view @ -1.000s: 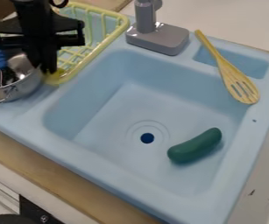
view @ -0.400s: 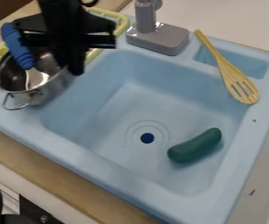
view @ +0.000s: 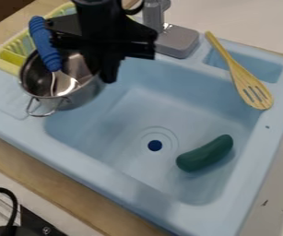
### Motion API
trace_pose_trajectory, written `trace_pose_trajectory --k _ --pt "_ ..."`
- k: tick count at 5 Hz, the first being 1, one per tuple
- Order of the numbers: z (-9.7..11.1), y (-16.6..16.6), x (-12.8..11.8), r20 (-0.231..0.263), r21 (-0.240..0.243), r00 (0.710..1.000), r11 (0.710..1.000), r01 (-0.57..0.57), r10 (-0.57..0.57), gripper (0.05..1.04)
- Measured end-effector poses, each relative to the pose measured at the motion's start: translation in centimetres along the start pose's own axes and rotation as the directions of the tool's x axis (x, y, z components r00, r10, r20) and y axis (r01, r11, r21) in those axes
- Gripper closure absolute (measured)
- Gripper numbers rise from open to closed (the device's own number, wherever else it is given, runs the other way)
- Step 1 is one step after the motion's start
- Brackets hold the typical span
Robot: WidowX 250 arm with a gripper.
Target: Put the silver pot in the middle inside of the sink
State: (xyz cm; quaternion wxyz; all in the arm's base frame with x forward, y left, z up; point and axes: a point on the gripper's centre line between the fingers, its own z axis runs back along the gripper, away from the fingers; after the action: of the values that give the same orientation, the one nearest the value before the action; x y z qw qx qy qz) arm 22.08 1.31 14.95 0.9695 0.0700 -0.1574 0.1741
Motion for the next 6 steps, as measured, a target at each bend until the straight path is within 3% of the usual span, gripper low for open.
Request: trace_pose_trajectory --k 2,5,6 --pt "-0.6 -2.4 -0.6 -0.016 -0.023 0.998 0.998 0.052 -0.053 1.027" --pt "-3.4 -5.9 -1.2 -0.040 -0.026 0.995 0.995 0.095 -0.096 1.027" --pt "-4.2 -6.8 -1.1 -0.016 -0.017 0.993 0.993 0.113 -0.113 1.027"
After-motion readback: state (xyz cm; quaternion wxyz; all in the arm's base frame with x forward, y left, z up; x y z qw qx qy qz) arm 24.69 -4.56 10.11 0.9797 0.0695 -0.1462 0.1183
